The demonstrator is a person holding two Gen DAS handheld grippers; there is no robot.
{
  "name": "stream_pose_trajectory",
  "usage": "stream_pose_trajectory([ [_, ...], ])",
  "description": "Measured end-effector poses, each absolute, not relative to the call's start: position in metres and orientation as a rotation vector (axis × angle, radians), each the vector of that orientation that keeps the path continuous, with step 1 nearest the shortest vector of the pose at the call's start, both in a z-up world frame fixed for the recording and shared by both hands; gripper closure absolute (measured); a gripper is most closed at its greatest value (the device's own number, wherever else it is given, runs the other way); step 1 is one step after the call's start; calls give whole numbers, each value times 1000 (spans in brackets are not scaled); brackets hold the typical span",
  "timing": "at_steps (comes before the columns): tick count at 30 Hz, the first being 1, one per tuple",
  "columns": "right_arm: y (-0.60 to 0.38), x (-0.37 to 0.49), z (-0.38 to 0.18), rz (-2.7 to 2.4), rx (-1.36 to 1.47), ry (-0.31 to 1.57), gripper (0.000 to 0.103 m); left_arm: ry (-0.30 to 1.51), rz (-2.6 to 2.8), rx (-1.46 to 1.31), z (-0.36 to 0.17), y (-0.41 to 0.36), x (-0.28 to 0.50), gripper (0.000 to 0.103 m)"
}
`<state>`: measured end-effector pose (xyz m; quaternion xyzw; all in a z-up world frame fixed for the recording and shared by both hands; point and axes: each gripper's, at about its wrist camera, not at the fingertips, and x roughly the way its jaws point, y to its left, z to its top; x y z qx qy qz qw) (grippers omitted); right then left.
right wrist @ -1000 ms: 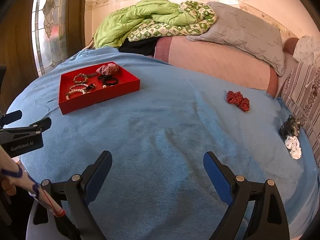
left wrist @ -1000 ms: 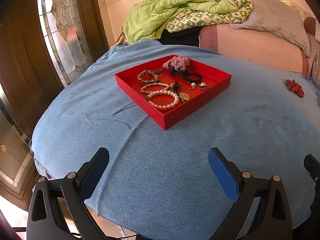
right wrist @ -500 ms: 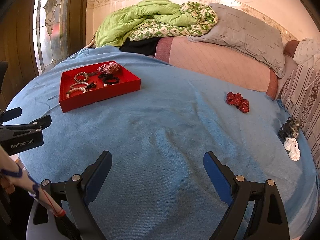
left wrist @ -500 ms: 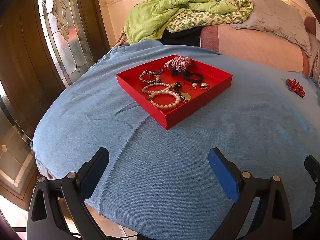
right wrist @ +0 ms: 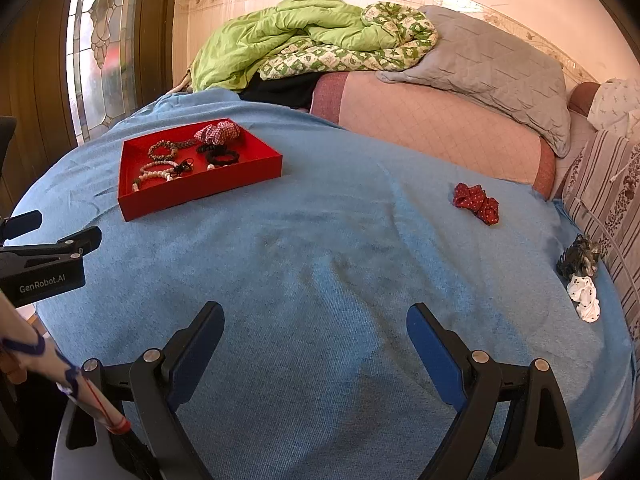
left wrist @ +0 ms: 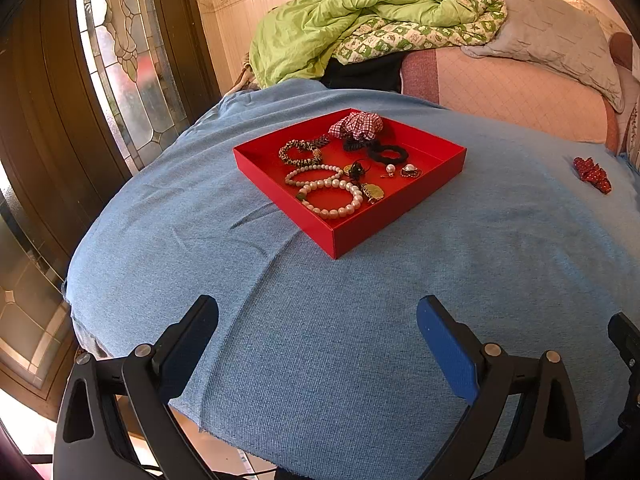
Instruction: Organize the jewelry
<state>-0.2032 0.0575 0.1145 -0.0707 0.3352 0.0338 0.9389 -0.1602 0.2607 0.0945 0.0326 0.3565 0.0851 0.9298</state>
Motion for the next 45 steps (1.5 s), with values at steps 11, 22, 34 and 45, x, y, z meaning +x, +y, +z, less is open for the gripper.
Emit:
stream_pose_trajectory([
  [11, 57, -203, 114, 69, -146, 685, 8, 730, 177, 66, 94, 262, -161, 4],
  [22, 57, -203, 114, 70, -147, 685, 8, 732, 176, 67, 95, 262, -161, 4],
  [34, 55, -203, 113, 71, -150, 687, 8, 731, 179, 68, 94, 263, -160, 4],
  [45, 54, -203, 113, 70, -150, 687, 8, 730, 179, 70, 95, 264, -161, 4],
])
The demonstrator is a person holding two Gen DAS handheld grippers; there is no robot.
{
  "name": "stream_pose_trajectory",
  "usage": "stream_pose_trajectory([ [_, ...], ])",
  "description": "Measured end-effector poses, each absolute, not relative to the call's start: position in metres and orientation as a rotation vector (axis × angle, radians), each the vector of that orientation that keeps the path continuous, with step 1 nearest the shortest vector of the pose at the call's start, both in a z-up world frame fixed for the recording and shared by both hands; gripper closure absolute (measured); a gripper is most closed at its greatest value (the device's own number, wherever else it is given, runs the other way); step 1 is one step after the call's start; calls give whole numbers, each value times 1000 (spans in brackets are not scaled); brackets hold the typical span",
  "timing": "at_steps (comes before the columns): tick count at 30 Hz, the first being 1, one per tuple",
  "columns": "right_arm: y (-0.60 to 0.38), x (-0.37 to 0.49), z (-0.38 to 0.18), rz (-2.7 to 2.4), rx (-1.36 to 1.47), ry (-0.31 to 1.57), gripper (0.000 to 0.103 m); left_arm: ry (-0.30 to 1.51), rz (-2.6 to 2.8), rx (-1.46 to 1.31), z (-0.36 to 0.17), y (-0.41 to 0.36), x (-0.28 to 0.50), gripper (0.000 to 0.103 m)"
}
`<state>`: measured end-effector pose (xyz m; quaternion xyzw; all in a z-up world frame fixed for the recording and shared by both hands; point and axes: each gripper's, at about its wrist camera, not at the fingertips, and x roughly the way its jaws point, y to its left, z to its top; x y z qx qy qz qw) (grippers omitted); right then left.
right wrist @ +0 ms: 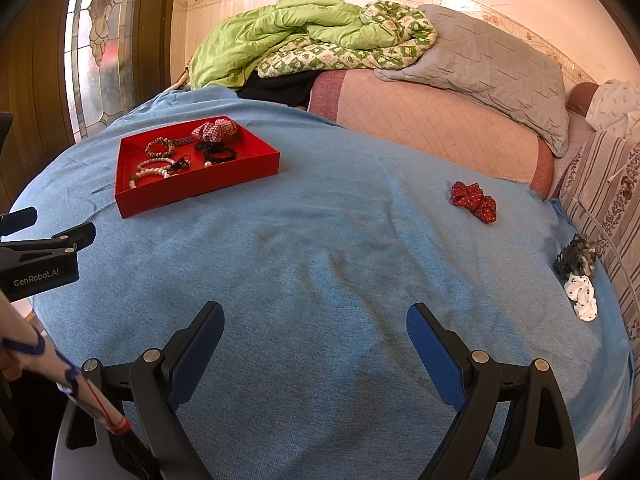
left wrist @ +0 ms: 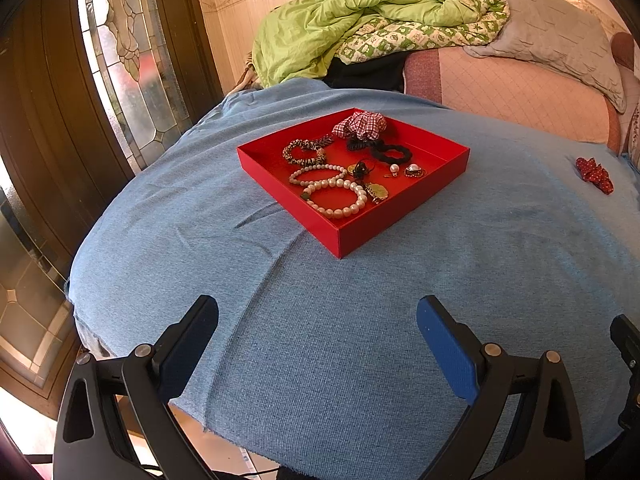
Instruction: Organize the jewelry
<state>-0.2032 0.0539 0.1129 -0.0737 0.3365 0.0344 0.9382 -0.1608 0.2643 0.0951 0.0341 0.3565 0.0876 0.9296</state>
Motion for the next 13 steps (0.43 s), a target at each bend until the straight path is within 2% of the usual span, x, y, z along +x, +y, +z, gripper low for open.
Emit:
stream_pose_trajectory([
  [9, 38, -210, 120, 47, -135, 676, 8, 812, 129, 53, 96, 258, -156, 4],
  [13, 21, -215, 126, 21, -125, 664, 8, 764, 120, 84, 106, 244, -169, 4],
])
